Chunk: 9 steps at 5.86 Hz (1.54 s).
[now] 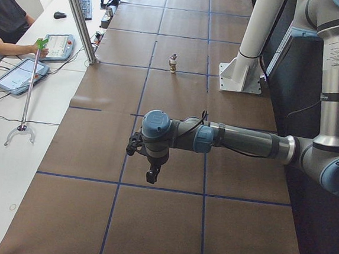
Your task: Assemble PPR valve and pipe with both arms
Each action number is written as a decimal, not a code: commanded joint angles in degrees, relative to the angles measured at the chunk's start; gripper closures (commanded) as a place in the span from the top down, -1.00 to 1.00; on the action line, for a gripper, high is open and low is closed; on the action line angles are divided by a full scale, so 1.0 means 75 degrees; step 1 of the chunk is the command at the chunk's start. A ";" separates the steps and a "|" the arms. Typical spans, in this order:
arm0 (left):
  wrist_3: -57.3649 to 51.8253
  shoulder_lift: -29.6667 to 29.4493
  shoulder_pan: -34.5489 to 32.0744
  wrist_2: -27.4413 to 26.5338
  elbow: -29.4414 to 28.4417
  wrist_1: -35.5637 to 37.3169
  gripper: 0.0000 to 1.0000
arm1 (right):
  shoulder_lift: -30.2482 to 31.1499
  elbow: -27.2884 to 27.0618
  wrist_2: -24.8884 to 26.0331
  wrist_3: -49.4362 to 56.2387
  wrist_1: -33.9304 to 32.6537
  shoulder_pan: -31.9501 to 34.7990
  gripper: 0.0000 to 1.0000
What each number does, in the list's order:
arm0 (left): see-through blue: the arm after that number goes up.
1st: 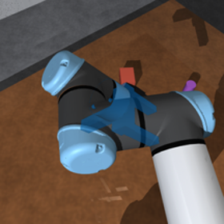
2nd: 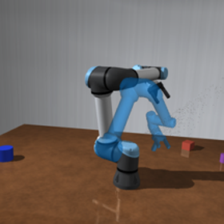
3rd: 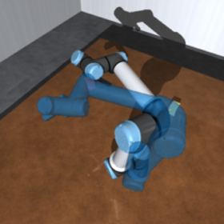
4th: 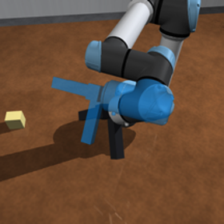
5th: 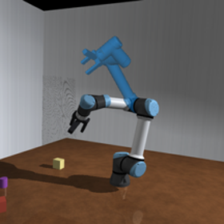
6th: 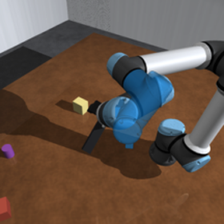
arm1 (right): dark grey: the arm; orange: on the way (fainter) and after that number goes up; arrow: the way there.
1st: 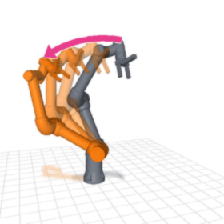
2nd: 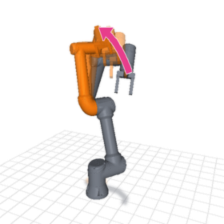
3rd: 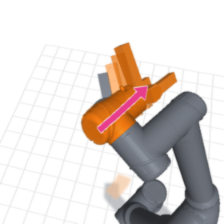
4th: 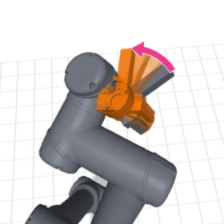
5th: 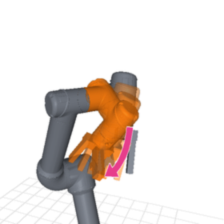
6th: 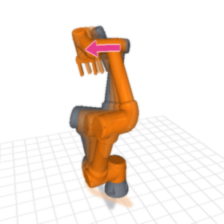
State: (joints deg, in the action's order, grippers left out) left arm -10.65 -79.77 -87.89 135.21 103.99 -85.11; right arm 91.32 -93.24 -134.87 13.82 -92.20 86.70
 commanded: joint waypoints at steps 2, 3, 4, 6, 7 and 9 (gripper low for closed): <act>-0.0021 0.0147 -0.0422 -0.0005 0.0080 0.0591 1.00 | -0.0070 0.0256 0.0029 0.0009 0.0024 -0.0005 1.00; -0.0010 0.0147 -0.0457 0.0158 -0.0048 0.0521 1.00 | -0.0233 -0.0034 0.0134 -0.0362 0.0012 0.0007 1.00; 0.0165 0.0031 -0.0446 0.0218 -0.0501 0.0474 1.00 | -0.0141 -0.0106 0.0193 -0.0528 0.0012 -0.0005 1.00; 0.0225 -0.0028 -0.0481 0.0183 -0.0285 0.0601 1.00 | -0.0129 -0.0084 0.0089 -0.0599 0.0001 -0.0005 1.00; 0.0260 -0.0086 -0.0458 0.0079 -0.0283 0.0602 1.00 | -0.0140 -0.0095 0.0053 -0.0669 0.0000 -0.0005 1.00; 0.0729 -0.0100 -0.0458 -0.0660 -0.0178 0.0300 1.00 | -0.0152 -0.0223 0.0053 -0.0694 0.0012 -0.0005 1.00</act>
State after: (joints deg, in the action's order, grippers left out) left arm -5.85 -80.80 -91.33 131.67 102.43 -81.66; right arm 90.24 -94.46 -134.45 8.69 -92.13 86.66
